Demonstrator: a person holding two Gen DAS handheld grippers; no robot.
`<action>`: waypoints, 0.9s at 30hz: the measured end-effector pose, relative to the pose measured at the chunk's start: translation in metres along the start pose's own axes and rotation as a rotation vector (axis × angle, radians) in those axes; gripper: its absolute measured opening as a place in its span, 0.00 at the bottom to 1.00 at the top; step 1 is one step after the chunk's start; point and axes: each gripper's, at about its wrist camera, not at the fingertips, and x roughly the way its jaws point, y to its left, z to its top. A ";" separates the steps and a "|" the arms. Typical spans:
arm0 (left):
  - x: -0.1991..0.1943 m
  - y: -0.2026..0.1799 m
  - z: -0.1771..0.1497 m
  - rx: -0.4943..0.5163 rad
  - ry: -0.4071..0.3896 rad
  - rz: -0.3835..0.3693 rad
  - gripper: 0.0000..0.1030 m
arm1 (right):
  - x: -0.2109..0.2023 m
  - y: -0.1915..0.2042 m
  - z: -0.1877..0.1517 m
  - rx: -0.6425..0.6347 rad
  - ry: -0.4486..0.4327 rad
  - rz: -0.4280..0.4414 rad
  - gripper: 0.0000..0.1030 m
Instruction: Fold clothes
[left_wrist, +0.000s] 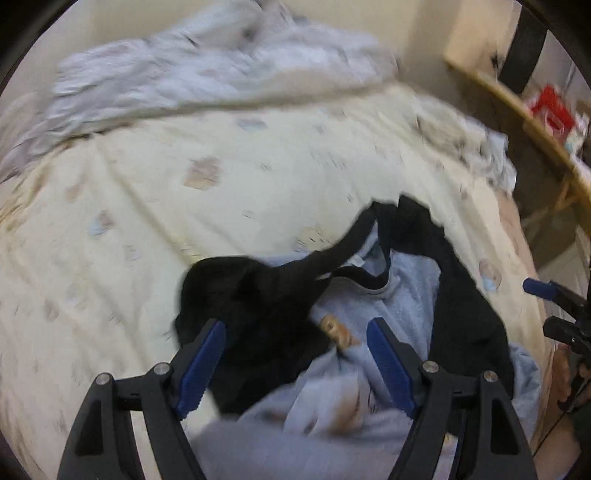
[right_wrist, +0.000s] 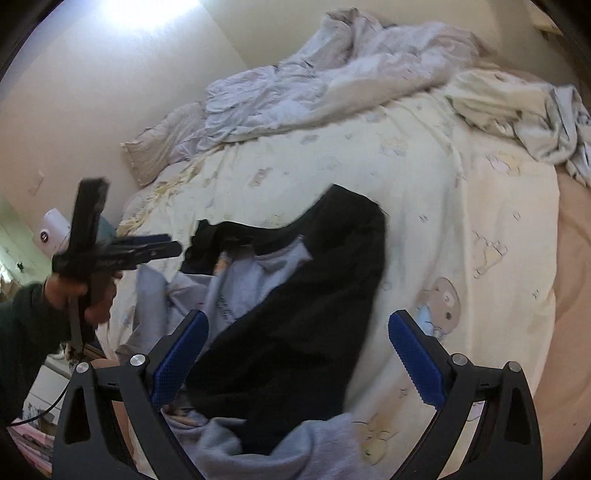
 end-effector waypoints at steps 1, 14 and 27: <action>0.007 -0.005 0.006 0.024 0.027 0.014 0.77 | 0.000 -0.004 0.001 0.014 0.006 0.004 0.97; -0.021 -0.007 0.064 0.190 -0.080 0.334 0.04 | -0.002 -0.024 0.011 0.108 0.005 0.076 0.97; 0.043 0.027 0.201 0.307 -0.160 0.675 0.05 | 0.007 -0.038 0.011 0.136 0.027 0.044 0.97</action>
